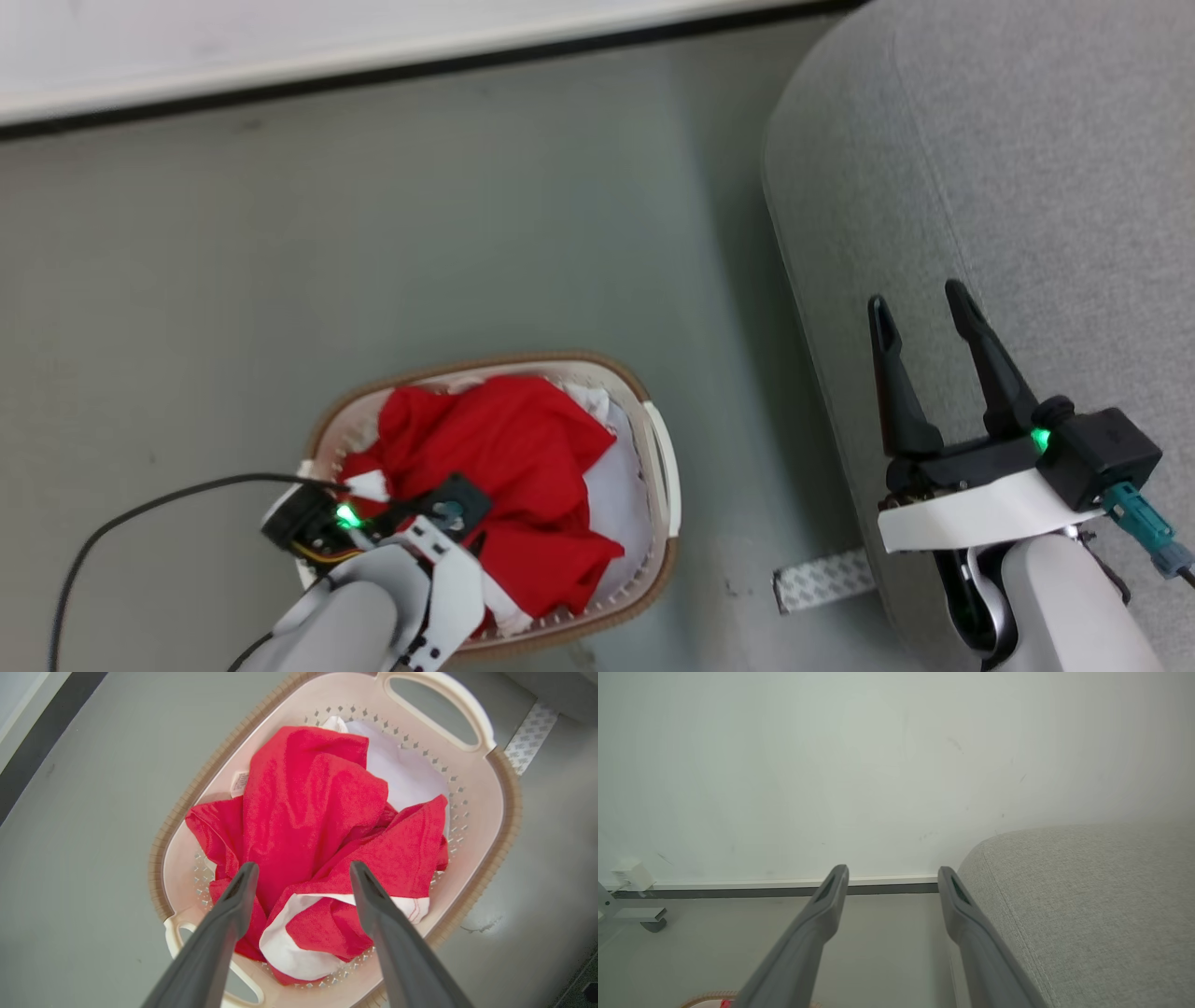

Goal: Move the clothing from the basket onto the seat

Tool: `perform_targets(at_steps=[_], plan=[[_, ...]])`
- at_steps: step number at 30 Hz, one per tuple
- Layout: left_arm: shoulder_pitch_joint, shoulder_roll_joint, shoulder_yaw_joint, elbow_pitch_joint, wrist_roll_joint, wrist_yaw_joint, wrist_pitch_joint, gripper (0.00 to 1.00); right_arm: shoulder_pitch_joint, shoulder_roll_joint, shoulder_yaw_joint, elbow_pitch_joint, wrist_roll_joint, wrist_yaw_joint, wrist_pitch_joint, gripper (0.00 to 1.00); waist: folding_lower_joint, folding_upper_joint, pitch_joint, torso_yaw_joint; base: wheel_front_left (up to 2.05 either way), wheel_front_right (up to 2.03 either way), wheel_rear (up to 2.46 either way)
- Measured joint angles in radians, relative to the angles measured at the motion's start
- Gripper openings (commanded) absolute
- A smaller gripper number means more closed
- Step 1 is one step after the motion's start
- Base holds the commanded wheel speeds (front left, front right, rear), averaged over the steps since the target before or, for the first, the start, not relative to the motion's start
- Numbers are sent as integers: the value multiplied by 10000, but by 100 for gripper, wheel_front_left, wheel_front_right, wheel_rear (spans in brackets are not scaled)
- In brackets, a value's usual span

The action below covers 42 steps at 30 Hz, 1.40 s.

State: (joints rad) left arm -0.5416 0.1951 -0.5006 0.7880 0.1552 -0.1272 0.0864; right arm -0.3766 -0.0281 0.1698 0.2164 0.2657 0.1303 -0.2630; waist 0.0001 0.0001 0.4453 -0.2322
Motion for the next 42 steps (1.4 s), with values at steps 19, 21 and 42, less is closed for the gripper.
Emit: perform_targets(at_steps=[19,21,42], plan=[[-3150,418,-3582,3076,-558,-15,663,100,-772,2,685,-1576,357,0,-19,100,1,0,2777,-274,0,0,0],[-3250,353,-3666,3319,-660,-15,583,100,-802,4,731,-1620,366,0,-19,100,1,0,2981,-292,0,0,0],[-1930,-1131,-2708,2725,-5277,-40,-3104,0,-22,8,-69,-1005,290,0,-19,100,0,-1,1103,565,0,0,0]])
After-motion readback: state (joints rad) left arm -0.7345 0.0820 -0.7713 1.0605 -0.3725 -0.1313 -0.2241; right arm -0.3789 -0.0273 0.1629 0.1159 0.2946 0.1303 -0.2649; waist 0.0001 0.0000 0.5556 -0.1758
